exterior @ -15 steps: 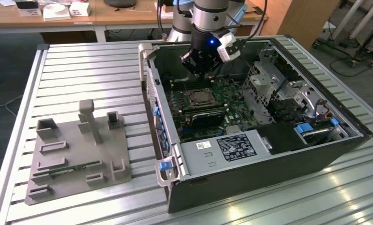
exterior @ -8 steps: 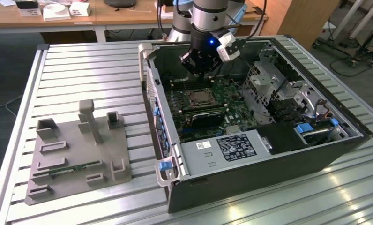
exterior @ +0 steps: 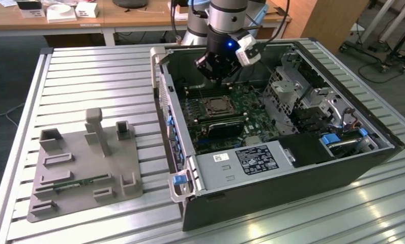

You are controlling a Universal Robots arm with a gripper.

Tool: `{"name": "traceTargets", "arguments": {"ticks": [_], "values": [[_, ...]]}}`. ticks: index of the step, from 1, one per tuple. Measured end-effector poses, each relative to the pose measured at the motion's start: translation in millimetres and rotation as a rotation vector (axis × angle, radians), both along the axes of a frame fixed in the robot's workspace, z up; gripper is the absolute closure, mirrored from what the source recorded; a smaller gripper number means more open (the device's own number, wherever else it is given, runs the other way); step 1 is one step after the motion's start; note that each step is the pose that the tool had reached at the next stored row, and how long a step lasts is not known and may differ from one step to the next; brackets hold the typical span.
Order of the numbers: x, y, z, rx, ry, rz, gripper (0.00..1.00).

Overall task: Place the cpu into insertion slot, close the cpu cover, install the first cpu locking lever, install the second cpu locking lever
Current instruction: 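Install the first cpu locking lever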

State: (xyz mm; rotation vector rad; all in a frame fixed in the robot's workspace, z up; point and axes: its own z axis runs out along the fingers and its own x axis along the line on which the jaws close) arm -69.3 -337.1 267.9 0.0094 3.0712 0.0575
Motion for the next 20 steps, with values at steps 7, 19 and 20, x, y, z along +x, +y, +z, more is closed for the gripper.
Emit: {"name": "traceTargets", "arguments": {"ticks": [7,19,20], "values": [[0.0,0.0,3.7,0.0000,0.0000,0.000,0.89],[-3.5,0.0,3.8,0.0001,0.0001,0.000,0.89],[-4.7,0.0,3.9,0.0001,0.0005,0.000,0.89]]}}
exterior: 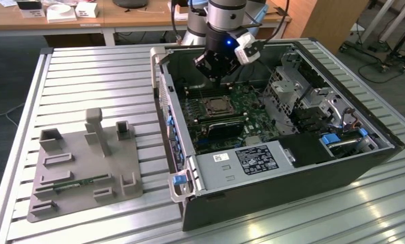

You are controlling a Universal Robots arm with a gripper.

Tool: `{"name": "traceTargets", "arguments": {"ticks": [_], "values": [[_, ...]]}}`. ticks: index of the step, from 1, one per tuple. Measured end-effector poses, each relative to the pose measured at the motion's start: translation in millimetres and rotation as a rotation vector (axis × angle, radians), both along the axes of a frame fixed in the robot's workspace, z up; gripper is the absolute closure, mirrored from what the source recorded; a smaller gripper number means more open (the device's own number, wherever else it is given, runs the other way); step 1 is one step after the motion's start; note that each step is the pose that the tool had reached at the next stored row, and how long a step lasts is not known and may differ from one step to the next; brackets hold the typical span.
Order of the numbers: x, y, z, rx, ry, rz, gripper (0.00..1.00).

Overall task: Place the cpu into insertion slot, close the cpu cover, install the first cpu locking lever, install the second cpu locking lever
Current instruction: 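Install the first cpu locking lever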

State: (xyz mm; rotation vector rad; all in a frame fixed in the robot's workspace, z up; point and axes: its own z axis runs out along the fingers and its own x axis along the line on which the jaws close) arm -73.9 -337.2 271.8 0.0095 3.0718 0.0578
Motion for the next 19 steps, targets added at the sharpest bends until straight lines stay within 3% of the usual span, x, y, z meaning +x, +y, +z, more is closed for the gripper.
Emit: {"name": "traceTargets", "arguments": {"ticks": [6,11,19], "values": [[-7.2,0.1,-0.1,0.0004,0.0103,0.000,0.89],[-11.1,0.0,-0.2,0.0003,0.0289,0.000,0.89],[-11.9,0.1,-0.6,0.0005,0.0292,0.000,0.89]]}}
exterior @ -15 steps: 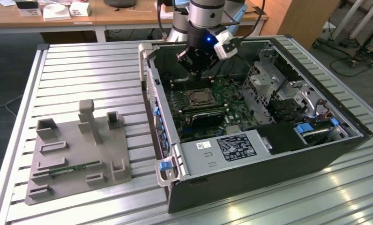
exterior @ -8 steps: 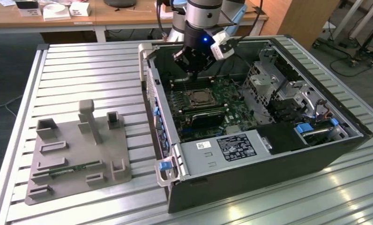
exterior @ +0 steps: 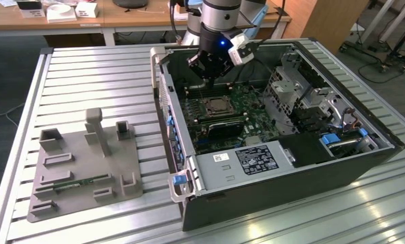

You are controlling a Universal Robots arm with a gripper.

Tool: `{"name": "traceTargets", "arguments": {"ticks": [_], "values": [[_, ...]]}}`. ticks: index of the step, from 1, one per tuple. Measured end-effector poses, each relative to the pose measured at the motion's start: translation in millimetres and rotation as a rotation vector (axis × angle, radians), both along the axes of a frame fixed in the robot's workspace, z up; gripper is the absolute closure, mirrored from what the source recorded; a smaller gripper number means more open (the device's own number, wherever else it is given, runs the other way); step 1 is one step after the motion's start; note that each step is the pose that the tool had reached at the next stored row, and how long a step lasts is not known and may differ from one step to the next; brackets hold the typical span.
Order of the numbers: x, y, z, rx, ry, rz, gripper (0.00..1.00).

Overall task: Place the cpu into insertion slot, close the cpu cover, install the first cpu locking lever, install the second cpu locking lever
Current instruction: 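Install the first cpu locking lever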

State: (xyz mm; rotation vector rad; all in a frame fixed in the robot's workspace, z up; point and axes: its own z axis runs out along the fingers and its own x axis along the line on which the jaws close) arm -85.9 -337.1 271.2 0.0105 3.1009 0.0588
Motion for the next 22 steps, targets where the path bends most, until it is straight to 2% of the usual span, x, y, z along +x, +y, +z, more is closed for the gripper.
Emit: {"name": "traceTargets", "arguments": {"ticks": [9,22], "values": [[-4.7,0.0,0.0,0.0000,0.0000,0.000,0.89],[-27.1,0.7,-0.2,0.0001,0.0012,0.000,0.89]]}}
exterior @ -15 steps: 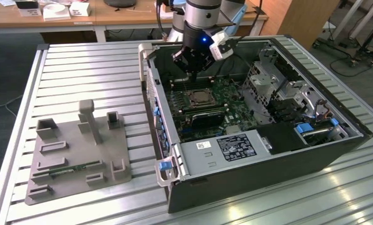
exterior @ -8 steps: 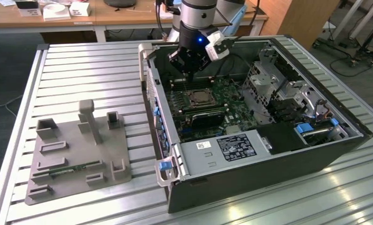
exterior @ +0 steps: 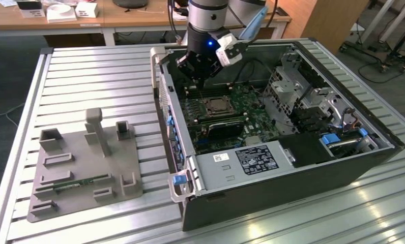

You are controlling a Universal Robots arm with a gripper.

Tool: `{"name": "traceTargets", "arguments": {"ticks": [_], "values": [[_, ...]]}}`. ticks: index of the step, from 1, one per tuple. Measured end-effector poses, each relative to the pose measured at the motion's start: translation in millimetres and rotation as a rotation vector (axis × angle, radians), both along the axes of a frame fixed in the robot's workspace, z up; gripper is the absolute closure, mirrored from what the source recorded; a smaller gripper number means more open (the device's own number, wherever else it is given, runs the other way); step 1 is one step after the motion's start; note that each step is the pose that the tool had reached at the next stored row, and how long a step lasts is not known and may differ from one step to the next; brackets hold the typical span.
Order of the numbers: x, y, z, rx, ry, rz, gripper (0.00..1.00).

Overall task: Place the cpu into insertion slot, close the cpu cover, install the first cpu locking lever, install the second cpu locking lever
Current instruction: 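Install the first cpu locking lever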

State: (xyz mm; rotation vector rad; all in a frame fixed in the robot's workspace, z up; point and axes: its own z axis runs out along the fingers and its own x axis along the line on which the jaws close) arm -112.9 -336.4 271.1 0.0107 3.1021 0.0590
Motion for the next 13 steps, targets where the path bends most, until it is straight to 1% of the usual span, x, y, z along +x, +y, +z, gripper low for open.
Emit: {"name": "traceTargets", "arguments": {"ticks": [3,5,13], "values": [[-2.7,1.0,0.1,-0.0003,0.0016,0.000,0.89],[-4.3,2.5,0.0,-0.0002,0.0015,0.000,0.89],[-7.8,14.3,-2.0,-0.0001,0.0015,0.000,0.89]]}}
